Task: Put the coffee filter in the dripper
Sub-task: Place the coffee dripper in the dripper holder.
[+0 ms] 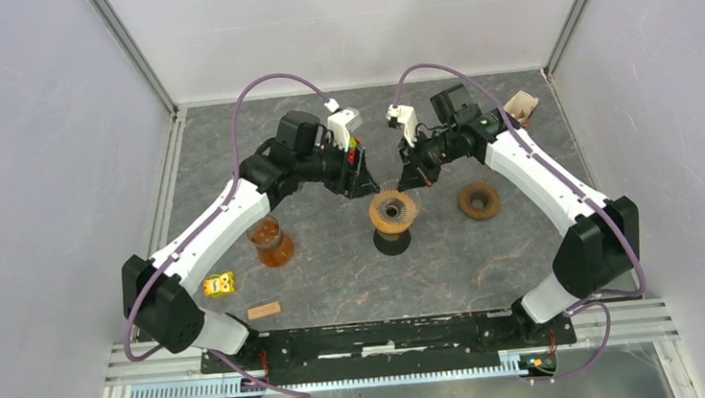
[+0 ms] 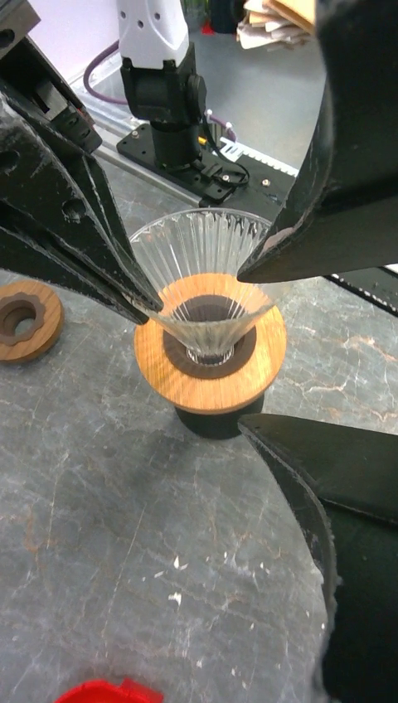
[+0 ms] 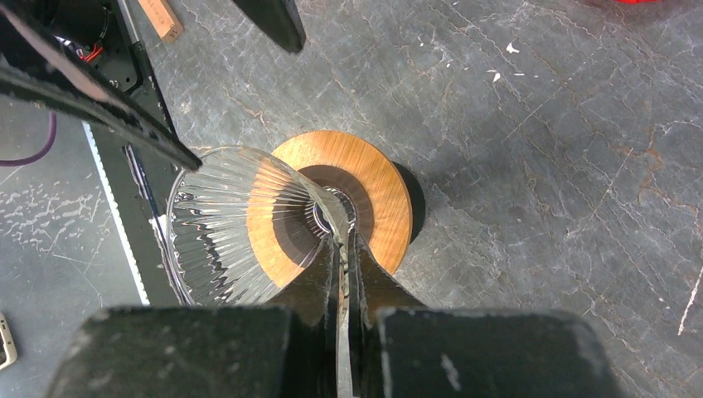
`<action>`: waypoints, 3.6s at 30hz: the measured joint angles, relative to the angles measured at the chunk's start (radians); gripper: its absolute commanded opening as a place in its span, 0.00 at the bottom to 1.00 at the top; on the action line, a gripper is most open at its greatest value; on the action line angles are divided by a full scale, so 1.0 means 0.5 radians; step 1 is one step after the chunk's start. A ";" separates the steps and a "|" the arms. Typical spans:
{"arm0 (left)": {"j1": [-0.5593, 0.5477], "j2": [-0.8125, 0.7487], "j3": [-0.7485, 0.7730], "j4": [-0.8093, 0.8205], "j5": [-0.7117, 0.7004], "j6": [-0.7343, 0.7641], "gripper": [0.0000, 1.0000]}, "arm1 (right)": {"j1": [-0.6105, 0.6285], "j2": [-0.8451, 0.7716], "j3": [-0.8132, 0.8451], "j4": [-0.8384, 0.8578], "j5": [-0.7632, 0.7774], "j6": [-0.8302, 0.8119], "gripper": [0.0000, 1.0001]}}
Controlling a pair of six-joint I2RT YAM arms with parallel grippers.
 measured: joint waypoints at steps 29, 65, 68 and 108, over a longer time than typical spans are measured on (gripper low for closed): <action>-0.109 0.197 0.033 0.030 -0.085 -0.160 0.06 | 0.008 0.042 0.095 -0.043 0.088 -0.061 0.55; -0.207 0.188 0.001 0.123 -0.266 -0.159 0.02 | -0.012 -0.193 -0.327 0.289 -0.031 -0.027 0.17; -0.210 0.162 -0.048 0.177 -0.272 -0.159 0.02 | -0.012 -0.195 -0.333 0.300 -0.031 -0.014 0.12; -0.207 0.076 -0.273 0.481 -0.265 -0.159 0.02 | 0.069 -0.290 -0.470 0.505 0.172 0.036 0.03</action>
